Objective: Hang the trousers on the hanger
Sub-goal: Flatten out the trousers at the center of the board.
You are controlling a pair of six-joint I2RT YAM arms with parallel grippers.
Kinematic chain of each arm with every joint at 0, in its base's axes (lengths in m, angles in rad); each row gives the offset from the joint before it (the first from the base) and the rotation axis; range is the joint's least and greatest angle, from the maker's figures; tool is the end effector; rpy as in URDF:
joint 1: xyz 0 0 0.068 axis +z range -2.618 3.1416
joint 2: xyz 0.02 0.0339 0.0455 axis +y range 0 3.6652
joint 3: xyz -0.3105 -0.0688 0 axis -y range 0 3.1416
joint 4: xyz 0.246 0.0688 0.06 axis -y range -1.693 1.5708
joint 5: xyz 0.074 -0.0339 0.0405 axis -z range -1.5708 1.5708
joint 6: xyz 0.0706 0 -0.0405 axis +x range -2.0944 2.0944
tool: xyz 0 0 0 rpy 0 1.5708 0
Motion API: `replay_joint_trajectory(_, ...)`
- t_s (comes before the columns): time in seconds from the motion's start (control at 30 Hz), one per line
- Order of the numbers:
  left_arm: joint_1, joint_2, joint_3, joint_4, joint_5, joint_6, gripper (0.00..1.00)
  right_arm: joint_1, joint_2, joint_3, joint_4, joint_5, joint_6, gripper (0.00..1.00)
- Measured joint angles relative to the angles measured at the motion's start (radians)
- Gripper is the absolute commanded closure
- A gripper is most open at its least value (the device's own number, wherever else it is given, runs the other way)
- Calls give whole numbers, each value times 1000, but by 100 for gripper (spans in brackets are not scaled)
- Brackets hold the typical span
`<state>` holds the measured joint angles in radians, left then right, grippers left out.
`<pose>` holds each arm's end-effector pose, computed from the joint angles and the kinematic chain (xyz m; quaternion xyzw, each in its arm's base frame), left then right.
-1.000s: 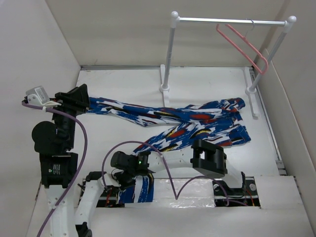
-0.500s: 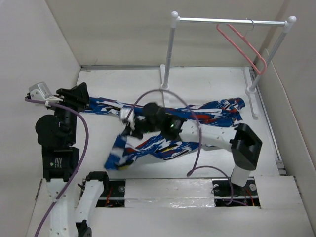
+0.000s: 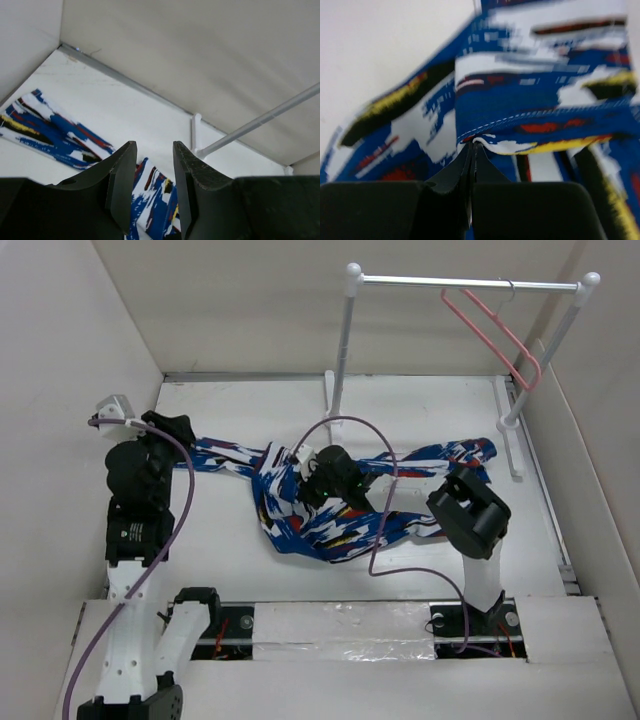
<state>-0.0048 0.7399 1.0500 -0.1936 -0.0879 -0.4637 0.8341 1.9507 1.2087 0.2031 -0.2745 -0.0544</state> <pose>0.1500 0.0055 0.4718 -0.1830 0.6392 -0.1448 0.7327 0.3075 0.3675 0.2070 -0.4313 0.7490 0.2958 0.4068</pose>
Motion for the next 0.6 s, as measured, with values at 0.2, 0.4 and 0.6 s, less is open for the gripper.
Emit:
replay_joint_trajectory(0.2, 0, 35, -151, 9, 8, -5, 71, 5, -95, -136, -17, 19, 6, 100)
replay_joint_trajectory(0.4, -1, 133, -211, -9, 55, -9, 72, 71, -344, -291, -17, 27, -34, 100)
replay_joint_trajectory(0.6, -1, 322, -169, 15, 43, -31, 68, 222, -391, -254, -55, -113, -150, 100)
